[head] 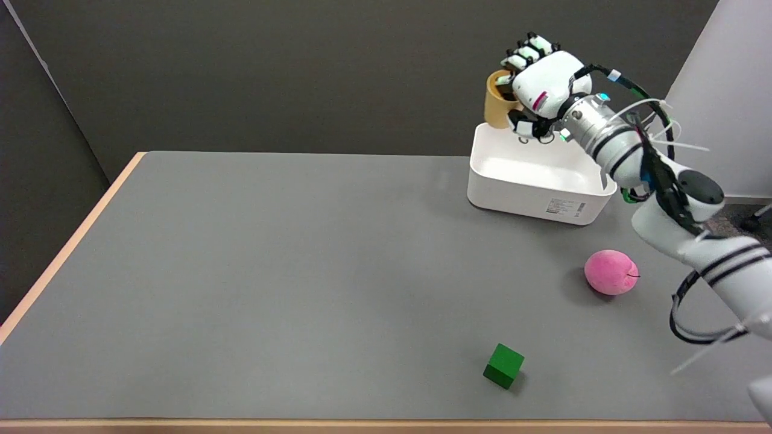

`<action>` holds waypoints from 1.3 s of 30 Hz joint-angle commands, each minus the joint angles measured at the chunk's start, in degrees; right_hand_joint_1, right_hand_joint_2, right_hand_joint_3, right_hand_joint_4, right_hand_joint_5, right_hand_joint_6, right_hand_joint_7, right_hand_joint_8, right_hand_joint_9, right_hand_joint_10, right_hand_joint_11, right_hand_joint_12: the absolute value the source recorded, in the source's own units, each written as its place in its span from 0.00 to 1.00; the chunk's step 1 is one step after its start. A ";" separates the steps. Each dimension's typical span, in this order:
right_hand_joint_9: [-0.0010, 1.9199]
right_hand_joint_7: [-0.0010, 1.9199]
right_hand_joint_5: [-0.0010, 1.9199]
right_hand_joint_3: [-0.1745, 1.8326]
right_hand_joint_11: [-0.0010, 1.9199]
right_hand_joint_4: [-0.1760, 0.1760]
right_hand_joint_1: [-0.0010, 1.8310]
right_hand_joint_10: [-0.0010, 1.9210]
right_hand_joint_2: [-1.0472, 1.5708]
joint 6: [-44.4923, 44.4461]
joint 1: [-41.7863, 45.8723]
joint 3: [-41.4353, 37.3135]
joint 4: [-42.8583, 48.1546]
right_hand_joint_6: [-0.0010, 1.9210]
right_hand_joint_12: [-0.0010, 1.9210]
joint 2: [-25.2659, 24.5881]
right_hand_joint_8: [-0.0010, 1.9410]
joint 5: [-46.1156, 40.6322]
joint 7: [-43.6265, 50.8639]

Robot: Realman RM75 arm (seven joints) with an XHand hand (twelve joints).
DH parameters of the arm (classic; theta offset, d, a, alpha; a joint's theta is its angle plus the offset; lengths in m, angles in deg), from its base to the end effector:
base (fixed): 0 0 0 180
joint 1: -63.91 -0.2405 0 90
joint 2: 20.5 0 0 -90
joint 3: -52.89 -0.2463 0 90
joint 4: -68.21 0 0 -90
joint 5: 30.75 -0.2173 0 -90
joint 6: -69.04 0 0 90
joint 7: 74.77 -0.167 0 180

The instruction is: Place the yellow cup into the white box.

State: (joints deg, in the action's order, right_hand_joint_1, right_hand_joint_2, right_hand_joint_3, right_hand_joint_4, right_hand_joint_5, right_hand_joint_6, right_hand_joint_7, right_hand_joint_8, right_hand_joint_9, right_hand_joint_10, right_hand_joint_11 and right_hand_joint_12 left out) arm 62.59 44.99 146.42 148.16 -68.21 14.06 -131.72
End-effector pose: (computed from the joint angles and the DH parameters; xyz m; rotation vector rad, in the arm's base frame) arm -0.1107 -0.4377 0.4154 1.5223 0.5473 -0.2788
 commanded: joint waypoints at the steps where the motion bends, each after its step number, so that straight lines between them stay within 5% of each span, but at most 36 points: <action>1: 0.08 0.14 0.35 0.35 0.00 1.00 0.47 0.31 0.80 11.11 -14.79 13.45 -23.26 0.83 0.45 2.95 0.23 0.08 -2.55; 19: 0.09 0.15 0.35 0.36 0.00 1.00 0.47 0.31 0.80 7.78 -8.15 9.53 -26.06 0.83 0.45 3.51 0.23 0.51 -4.71; 21: 0.09 0.15 0.31 0.29 0.00 1.00 0.44 0.31 0.83 7.02 -8.00 9.29 -26.05 0.85 0.45 3.51 0.23 -0.11 -5.23; 23: 0.09 0.13 0.21 0.49 0.00 0.98 0.36 0.28 0.72 4.52 -7.50 7.15 -26.05 0.62 0.43 3.51 0.17 -4.09 -9.75; 25: 0.02 0.02 0.03 0.58 0.00 0.75 0.20 0.20 0.64 1.35 -6.70 5.09 -25.80 0.12 0.41 3.51 0.06 -6.16 -11.18; 26: 0.00 0.00 0.00 0.58 0.00 0.72 0.15 0.15 0.62 0.27 -6.38 4.40 -25.56 0.02 0.42 3.51 0.03 -6.33 -11.17; 30: 0.00 0.00 0.00 0.53 0.00 0.70 0.12 0.04 0.60 -2.16 -3.60 1.39 -20.53 0.00 0.43 3.51 0.00 -6.07 -10.54; 39: 0.00 0.00 0.00 0.53 0.00 0.70 0.10 0.04 0.59 -3.15 2.09 -4.79 -6.26 0.00 0.41 1.32 0.00 -11.18 -10.54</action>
State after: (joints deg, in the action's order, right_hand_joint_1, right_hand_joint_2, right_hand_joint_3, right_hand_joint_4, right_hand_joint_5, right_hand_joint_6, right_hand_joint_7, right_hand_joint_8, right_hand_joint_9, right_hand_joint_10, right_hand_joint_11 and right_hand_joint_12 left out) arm 65.02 39.21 151.09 127.13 -64.90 10.46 -139.59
